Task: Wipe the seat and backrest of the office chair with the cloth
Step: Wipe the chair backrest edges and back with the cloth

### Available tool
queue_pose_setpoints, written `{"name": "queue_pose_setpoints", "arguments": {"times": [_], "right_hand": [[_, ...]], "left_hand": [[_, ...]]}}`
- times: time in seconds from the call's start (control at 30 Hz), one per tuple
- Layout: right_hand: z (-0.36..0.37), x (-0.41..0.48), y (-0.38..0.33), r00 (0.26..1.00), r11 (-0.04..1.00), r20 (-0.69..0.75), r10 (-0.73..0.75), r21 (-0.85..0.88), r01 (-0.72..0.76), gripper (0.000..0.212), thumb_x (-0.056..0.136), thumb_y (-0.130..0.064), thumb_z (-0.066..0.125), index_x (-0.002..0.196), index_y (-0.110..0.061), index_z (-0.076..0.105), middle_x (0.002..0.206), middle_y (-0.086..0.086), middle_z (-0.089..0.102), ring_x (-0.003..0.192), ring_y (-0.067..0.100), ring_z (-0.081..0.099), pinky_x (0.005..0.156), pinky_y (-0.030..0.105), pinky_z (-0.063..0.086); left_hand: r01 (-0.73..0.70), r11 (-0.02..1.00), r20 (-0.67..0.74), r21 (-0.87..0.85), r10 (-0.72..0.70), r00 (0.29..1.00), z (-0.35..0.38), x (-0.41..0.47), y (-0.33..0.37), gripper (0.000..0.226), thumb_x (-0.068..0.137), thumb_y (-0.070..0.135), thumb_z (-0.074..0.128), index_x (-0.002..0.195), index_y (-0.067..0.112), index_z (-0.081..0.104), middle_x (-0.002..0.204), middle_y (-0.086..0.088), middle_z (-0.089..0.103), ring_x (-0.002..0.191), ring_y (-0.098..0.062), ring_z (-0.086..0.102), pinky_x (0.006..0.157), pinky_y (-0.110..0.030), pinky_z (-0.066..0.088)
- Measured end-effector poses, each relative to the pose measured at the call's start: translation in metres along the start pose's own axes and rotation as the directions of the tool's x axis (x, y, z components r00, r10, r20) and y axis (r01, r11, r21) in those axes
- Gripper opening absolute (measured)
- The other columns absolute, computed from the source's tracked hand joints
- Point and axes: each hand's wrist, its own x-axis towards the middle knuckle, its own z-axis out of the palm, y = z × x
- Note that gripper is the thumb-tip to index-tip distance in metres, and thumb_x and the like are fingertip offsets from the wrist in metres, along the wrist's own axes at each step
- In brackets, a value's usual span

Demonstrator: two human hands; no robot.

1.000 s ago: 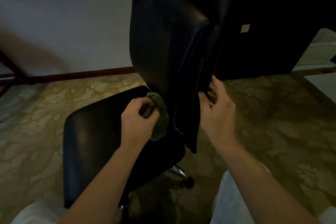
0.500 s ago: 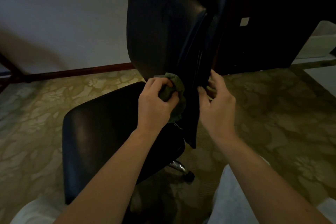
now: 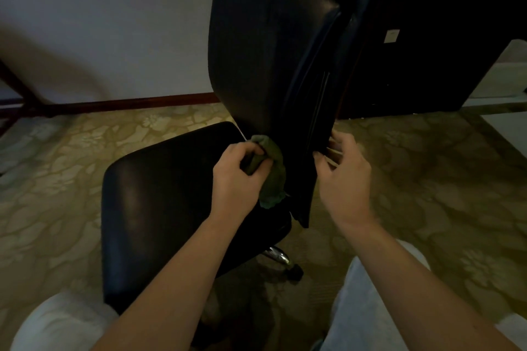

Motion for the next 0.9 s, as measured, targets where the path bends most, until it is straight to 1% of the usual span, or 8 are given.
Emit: {"name": "queue_pose_setpoints", "arguments": {"times": [0.1,0.3,0.37,0.47,0.57,0.63,0.8,0.9], "right_hand": [[0.000,0.004,0.000,1.000,1.000,0.012,0.008,-0.008,-0.008,0.028,0.094,-0.015,0.065,0.118,-0.024,0.055,0.111,-0.009,0.064,0.104,0.006,0.064,0.086,0.034,0.059],[0.005,0.000,0.005,1.000,1.000,0.014,-0.022,0.020,0.021,0.029,0.096,-0.015,0.063,0.113,-0.032,0.049,0.117,-0.004,0.058,0.107,0.004,0.058,0.088,0.024,0.055],[0.006,0.001,0.009,1.000,0.999,0.014,-0.023,0.031,0.023,0.027,0.096,-0.016,0.063,0.115,-0.030,0.049,0.117,-0.003,0.057,0.108,0.005,0.058,0.087,0.021,0.055],[0.006,0.003,0.015,0.999,0.999,0.020,-0.033,0.039,0.033,0.026,0.096,-0.018,0.062,0.120,-0.024,0.052,0.118,-0.002,0.058,0.108,0.007,0.060,0.087,0.029,0.057],[0.006,0.004,0.018,0.998,0.997,0.008,-0.065,0.029,0.065,0.025,0.096,-0.016,0.062,0.119,-0.020,0.053,0.115,0.000,0.059,0.107,0.011,0.061,0.085,0.034,0.058],[0.008,0.003,0.018,0.997,0.997,-0.001,-0.074,0.028,0.074,0.024,0.096,-0.014,0.061,0.118,-0.019,0.053,0.114,0.000,0.059,0.106,0.011,0.060,0.085,0.034,0.057],[0.014,0.002,0.020,0.997,0.998,-0.032,-0.064,0.019,0.065,0.024,0.097,-0.017,0.060,0.119,-0.021,0.052,0.114,-0.001,0.057,0.105,0.011,0.060,0.084,0.035,0.058],[0.012,0.001,0.019,0.999,0.998,-0.017,-0.032,0.057,0.033,0.027,0.097,-0.018,0.061,0.122,-0.021,0.051,0.118,0.000,0.057,0.107,0.008,0.060,0.085,0.026,0.057]], "left_hand": [[-0.095,0.996,-0.017,-0.003,0.095,0.995,0.002,0.010,0.013,0.021,0.086,0.013,0.077,0.102,0.023,0.067,0.105,0.006,0.063,0.101,-0.003,0.060,0.089,-0.015,0.050],[-0.162,0.986,-0.017,0.029,0.162,0.987,0.010,0.026,0.017,0.022,0.084,0.012,0.078,0.100,0.022,0.069,0.107,0.007,0.063,0.103,-0.003,0.060,0.090,-0.012,0.047],[-0.129,0.992,-0.005,0.005,0.129,0.992,0.011,0.025,0.013,0.022,0.084,0.012,0.077,0.101,0.023,0.068,0.108,0.008,0.062,0.103,-0.004,0.060,0.090,-0.013,0.048],[-0.063,0.998,0.064,-0.011,0.063,0.996,0.010,0.020,0.004,0.023,0.086,0.012,0.076,0.107,0.019,0.069,0.111,0.006,0.062,0.105,-0.006,0.060,0.090,-0.013,0.049],[0.169,0.985,0.135,0.042,-0.173,0.976,0.001,0.007,-0.021,0.025,0.088,0.010,0.074,0.109,0.022,0.067,0.110,0.003,0.064,0.104,-0.012,0.062,0.085,-0.021,0.052],[0.250,0.967,0.116,0.048,-0.254,0.960,-0.010,-0.006,-0.035,0.024,0.089,0.011,0.072,0.105,0.027,0.067,0.110,0.005,0.065,0.102,-0.008,0.062,0.089,-0.030,0.055],[0.115,0.991,0.099,-0.067,-0.108,0.989,-0.013,-0.003,-0.010,0.023,0.089,0.011,0.073,0.106,0.025,0.069,0.111,0.010,0.066,0.106,0.000,0.061,0.093,-0.022,0.053],[-0.004,0.997,0.025,-0.079,0.006,1.000,-0.006,0.015,0.018,0.023,0.088,0.012,0.075,0.104,0.027,0.069,0.110,0.013,0.065,0.107,0.005,0.058,0.092,-0.013,0.049]]}}
